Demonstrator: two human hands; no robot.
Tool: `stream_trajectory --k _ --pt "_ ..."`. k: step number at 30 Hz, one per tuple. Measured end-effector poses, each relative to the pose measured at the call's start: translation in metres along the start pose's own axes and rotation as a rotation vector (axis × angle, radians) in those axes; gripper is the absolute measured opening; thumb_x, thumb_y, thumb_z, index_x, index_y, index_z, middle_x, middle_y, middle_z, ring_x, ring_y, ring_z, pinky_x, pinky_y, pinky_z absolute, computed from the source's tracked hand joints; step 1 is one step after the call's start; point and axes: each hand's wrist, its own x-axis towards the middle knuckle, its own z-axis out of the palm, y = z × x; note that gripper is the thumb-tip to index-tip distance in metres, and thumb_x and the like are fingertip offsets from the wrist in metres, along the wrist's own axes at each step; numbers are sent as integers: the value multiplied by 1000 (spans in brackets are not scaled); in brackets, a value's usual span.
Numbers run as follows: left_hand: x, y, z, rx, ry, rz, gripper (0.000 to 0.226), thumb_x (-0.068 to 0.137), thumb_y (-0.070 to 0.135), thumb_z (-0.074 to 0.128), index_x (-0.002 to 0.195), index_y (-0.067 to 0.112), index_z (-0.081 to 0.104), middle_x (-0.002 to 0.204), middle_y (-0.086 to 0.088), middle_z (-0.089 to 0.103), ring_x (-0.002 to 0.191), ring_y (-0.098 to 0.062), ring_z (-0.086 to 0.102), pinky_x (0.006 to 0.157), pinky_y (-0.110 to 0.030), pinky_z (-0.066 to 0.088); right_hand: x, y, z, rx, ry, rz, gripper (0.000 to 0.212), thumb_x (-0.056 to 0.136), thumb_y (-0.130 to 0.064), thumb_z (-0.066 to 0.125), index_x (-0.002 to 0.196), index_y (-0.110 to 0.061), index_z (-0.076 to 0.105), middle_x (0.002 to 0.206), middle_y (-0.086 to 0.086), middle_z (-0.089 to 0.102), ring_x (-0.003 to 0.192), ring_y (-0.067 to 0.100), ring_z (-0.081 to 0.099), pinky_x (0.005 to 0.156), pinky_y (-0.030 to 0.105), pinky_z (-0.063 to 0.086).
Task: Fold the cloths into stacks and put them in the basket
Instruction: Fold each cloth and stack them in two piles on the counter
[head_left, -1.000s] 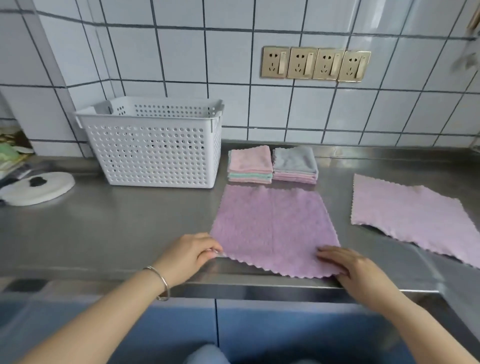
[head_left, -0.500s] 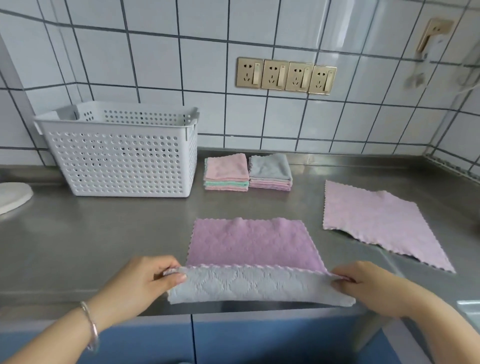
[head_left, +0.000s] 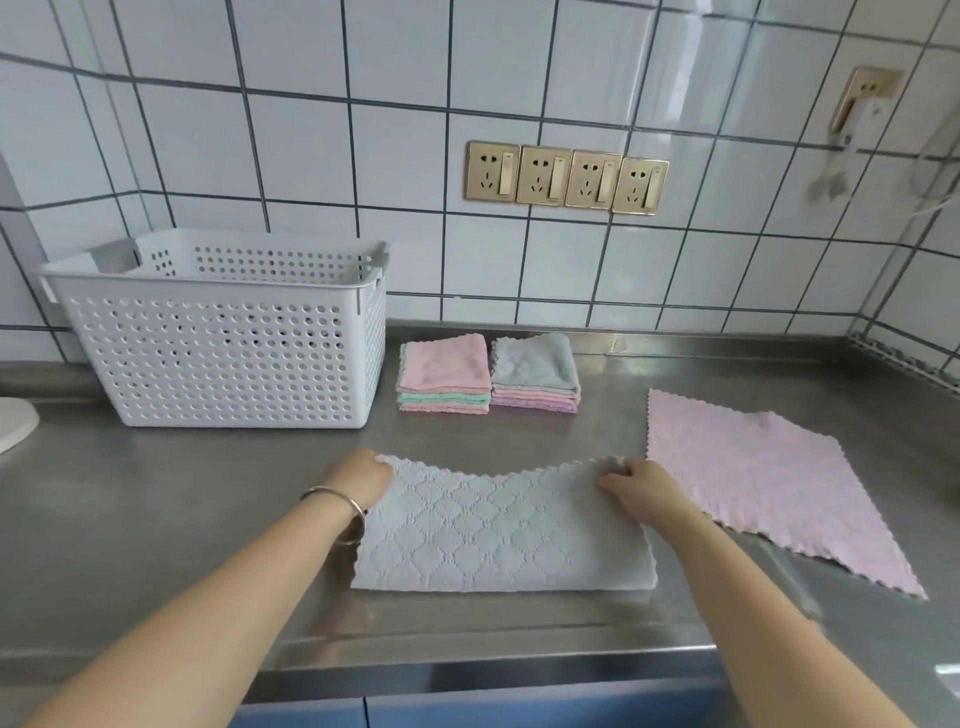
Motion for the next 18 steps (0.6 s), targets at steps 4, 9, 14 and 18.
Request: stream_trajectory --k 4,9,14,18 --pt "7 -2 13 112 78 -27 25 91 14 41 100 0 59 115 -23 61 107 -37 57 87 -33 44 12 3 12 -5 87 50 23 90 -19 50 68 -12 52 66 2 52 75 25 50 52 27 33" --pt "7 -8 19 122 179 7 24 90 16 36 76 9 54 100 -22 65 93 -37 59 68 -29 36 14 5 21 -14 183 44 22 90 -17 49 93 -2 65 96 18 67 79 26 49 67 27 34" --pt "-2 -6 23 204 246 62 26 88 26 47 108 10 55 115 -16 60 103 -36 58 77 -33 44 9 3 31 -107 254 -14 39 85 -10 49 123 -9 48 122 17 55 106 34 51 82 34 40" --pt "-27 10 30 462 359 376 58 83 44 56 136 26 42 146 -3 33 134 -27 32 102 -43 36 -14 -14 48 -511 335 -297 58 86 -27 48 141 -24 30 139 5 38 125 27 36 102 36 32"
